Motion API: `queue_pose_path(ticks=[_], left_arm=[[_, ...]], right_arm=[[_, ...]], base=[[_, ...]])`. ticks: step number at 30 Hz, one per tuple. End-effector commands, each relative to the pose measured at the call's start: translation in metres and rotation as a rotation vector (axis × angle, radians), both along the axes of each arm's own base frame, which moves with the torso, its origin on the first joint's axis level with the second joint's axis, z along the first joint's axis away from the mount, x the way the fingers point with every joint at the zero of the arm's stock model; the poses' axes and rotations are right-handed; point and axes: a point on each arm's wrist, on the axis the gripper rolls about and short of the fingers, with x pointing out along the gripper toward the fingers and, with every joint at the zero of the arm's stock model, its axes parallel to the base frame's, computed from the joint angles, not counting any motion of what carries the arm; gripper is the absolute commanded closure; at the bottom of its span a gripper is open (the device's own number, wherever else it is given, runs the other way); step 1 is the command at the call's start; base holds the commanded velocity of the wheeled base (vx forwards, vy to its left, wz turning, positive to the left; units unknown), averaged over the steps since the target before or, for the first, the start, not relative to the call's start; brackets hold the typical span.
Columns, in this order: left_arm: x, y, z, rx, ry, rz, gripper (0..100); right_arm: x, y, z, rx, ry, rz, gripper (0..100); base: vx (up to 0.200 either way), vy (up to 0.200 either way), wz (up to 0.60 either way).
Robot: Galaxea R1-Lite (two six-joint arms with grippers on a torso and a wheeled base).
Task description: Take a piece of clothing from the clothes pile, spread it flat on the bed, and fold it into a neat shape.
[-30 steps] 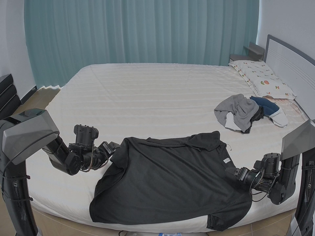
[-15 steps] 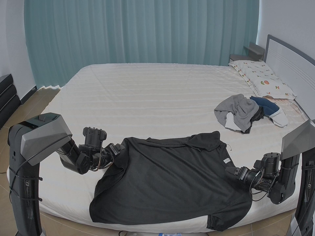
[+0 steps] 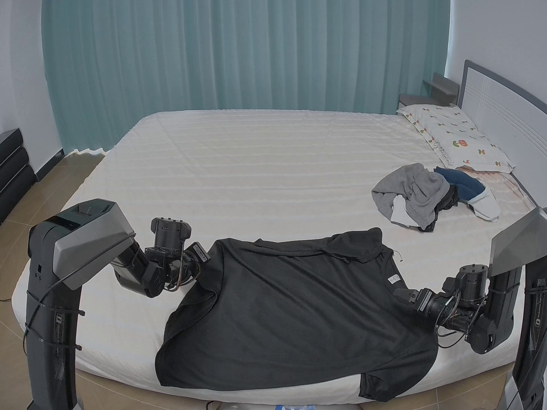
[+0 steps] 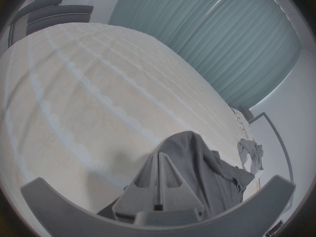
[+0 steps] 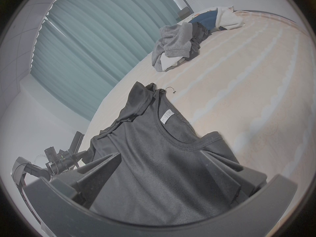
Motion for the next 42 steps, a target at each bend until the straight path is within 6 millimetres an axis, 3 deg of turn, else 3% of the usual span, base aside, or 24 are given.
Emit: queue_pose_path(ticks=[1,5,11,19,28,29,37,39,42], left_arm=[[0.018,0.014,0.013,0.009,-0.074,0.063,100],[0.034,0.028,0.027,0.003,-0.139,0.101,100],[0.053,0.033,0.037,-0.009,-0.213,0.113,100],[0.059,0.034,0.005,0.058,-0.170,0.087,100],[0.060,0.033,0.005,0.055,-0.173,0.084,100],[0.061,0.033,0.005,0.055,-0.173,0.084,0],[0.053,0.041,0.007,0.030,-0.151,0.121,0],[0.042,0.047,0.026,-0.034,-0.151,0.150,0],[0.026,0.051,0.038,-0.092,-0.129,0.150,0]], right_arm=[[0.003,0.000,0.002,0.001,-0.020,-0.002,0],[0.003,0.000,0.002,0.002,-0.022,-0.004,0],[0.004,0.000,0.002,0.002,-0.022,-0.006,0],[0.003,0.000,0.001,0.000,-0.020,-0.009,0],[0.004,0.000,0.002,0.000,-0.025,-0.010,0],[0.004,0.000,0.002,0.000,-0.025,-0.008,0],[0.008,0.000,0.007,0.004,-0.054,-0.011,0],[0.012,0.000,0.009,0.005,-0.074,-0.013,0],[0.015,0.001,0.012,0.005,-0.094,-0.011,0]], base=[[0.000,0.000,0.00],[0.000,0.000,0.00],[0.000,0.000,0.00],[0.000,0.000,0.00],[0.000,0.000,0.00],[0.000,0.000,0.00],[0.000,0.000,0.00],[0.000,0.000,0.00],[0.000,0.000,0.00]])
